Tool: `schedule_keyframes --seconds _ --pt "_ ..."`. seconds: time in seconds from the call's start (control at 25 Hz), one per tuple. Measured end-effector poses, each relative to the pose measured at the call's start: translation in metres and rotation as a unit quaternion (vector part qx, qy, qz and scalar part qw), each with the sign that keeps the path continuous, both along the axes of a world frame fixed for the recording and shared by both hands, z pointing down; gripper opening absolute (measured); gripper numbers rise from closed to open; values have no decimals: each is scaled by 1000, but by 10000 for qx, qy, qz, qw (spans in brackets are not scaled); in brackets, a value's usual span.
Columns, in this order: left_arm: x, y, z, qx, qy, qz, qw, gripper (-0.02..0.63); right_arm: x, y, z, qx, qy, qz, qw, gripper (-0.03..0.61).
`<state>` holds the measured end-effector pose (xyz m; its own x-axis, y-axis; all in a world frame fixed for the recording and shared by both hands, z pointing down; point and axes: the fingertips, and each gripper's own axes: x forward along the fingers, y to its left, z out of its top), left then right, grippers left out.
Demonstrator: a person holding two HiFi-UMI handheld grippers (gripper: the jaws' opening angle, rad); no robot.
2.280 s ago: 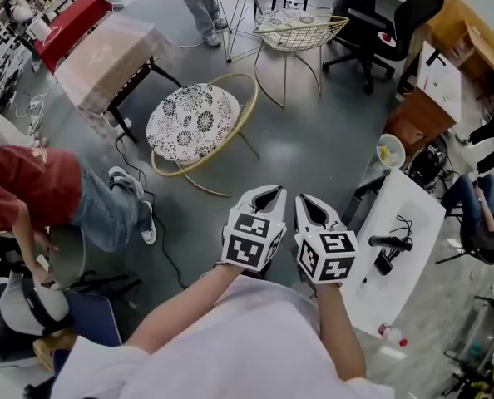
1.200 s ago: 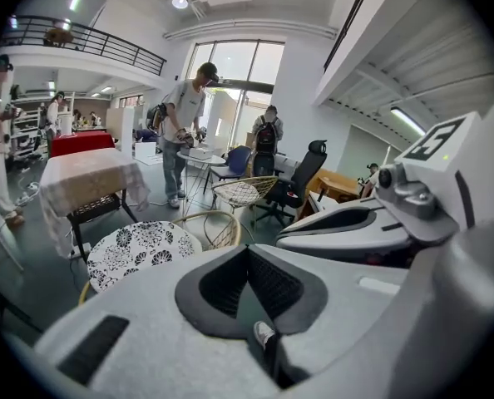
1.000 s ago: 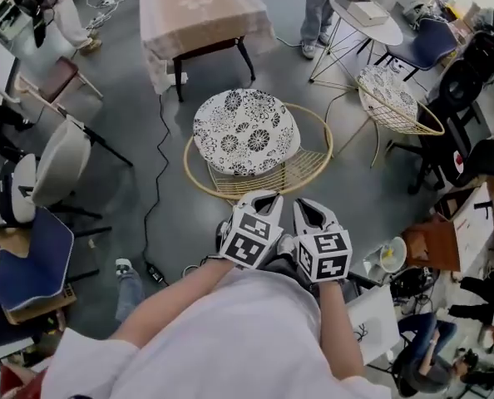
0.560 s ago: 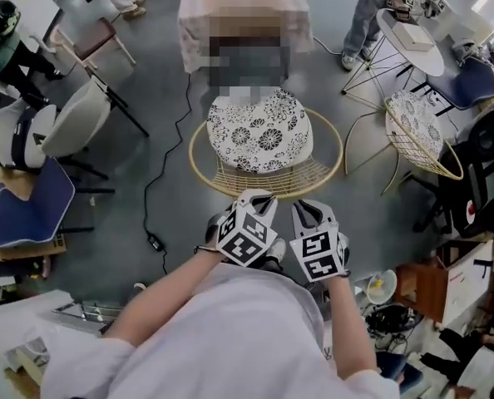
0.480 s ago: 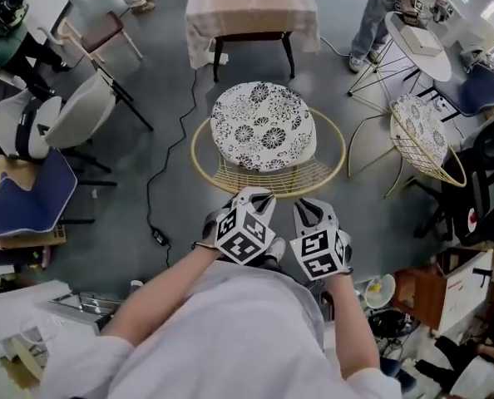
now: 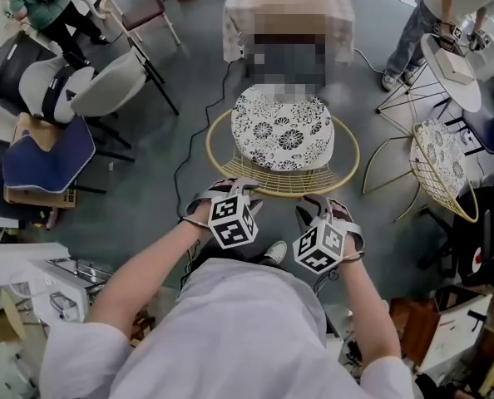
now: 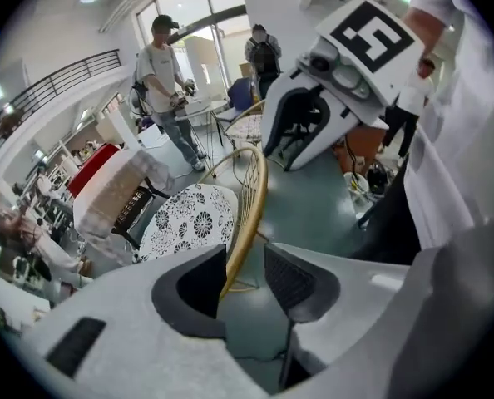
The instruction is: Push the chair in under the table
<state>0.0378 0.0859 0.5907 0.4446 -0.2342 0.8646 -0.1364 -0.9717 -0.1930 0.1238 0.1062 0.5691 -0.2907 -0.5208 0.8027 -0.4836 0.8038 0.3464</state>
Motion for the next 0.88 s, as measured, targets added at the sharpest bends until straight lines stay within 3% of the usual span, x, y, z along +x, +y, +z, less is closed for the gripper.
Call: schedule_keyframes --seconds 0.24,0.48,0.88 --pt "-26 -14 23 381 -826 322 9953 140 3 -8 22 161 783 -941 9923 104" --pt "-44 -26 44 627 -1656 808 9809 140 2 -19 42 122 1325 -1592 9782 104" --pt "-42 -38 48 981 -1972 1019 9701 86 4 -28 58 -36 1622 -1532 9748 77"
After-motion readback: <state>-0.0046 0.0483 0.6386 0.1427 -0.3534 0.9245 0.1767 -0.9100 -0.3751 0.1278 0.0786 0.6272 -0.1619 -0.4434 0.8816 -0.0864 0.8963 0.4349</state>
